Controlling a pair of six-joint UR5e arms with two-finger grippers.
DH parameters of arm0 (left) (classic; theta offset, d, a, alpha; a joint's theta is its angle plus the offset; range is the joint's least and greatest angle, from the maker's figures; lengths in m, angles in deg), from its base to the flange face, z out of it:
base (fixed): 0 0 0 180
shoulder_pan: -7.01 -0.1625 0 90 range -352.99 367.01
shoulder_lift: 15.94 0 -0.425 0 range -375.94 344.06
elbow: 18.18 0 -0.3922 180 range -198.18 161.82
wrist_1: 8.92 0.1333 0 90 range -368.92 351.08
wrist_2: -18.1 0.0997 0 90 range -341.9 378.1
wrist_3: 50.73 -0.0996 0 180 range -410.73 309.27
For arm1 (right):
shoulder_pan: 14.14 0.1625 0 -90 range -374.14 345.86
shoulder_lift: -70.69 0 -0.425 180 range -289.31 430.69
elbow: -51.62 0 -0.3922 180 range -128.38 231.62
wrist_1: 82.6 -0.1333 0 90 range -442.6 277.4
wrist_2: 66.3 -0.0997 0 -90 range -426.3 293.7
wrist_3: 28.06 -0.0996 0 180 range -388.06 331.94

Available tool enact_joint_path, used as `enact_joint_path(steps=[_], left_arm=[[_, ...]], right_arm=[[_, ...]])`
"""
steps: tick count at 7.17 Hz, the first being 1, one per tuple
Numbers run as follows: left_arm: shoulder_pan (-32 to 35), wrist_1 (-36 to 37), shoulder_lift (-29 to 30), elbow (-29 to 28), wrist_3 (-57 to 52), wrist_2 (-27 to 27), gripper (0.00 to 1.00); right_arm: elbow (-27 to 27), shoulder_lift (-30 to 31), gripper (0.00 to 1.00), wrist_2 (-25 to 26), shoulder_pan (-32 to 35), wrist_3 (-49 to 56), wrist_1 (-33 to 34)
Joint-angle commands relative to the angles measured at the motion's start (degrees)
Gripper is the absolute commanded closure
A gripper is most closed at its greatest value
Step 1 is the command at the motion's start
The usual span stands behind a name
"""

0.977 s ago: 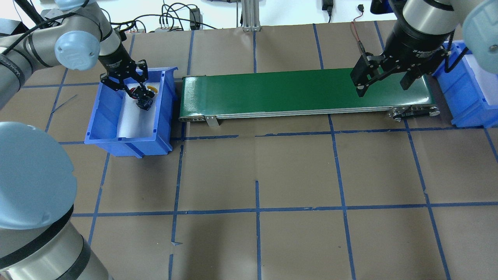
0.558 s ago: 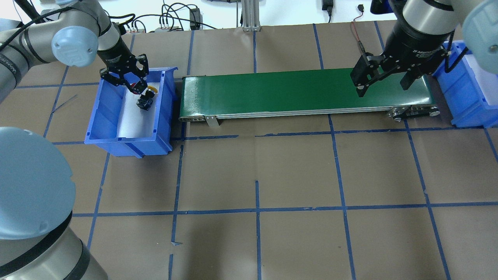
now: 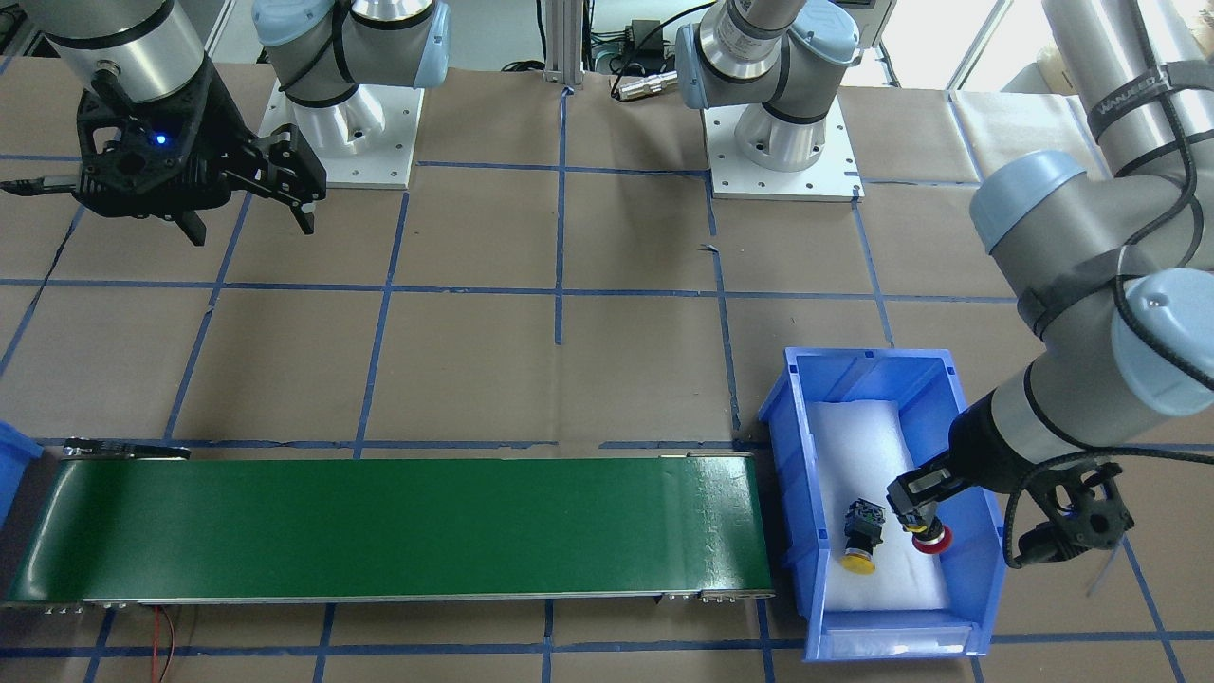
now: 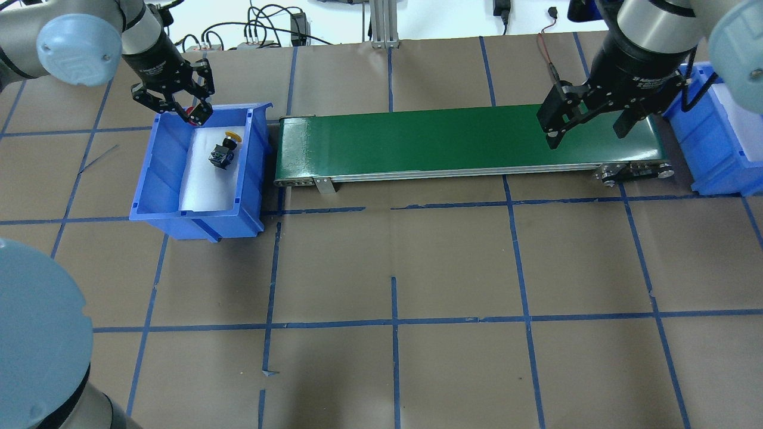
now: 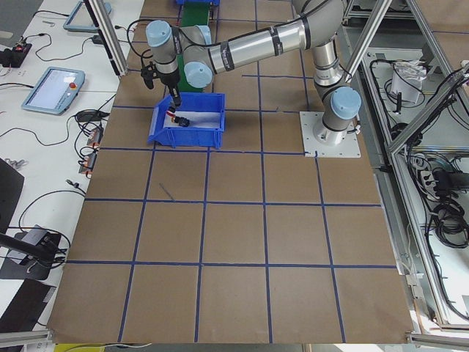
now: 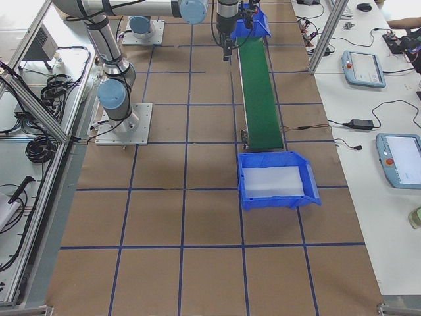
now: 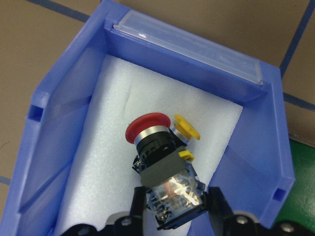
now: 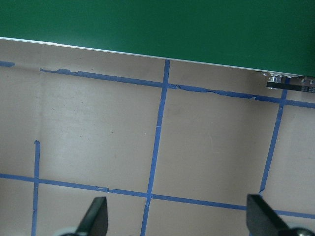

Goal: Transport two buttons from left to right
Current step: 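Carry the red button onto the green conveyor and release it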

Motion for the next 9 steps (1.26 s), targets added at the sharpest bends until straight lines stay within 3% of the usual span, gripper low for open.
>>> enact_joint_path(steps=[1, 3, 9], left_arm=[[1.34, -3.43, -3.13, -2.02, 1.57, 0.27, 0.62], [7.29, -7.3, -4.19, -6.94, 3.16, 1.93, 0.61], [17.77, -3.11, 3.18, -6.26, 14.85, 3.79, 0.61]], right_arm=[[0.0, -0.01, 0.01, -0.08, 0.0, 0.09, 0.02], [0.0, -0.01, 0.01, 0.01, 0.0, 0.09, 0.02], [0.88, 0.08, 0.01, 0.1, -0.09, 0.61, 0.11]])
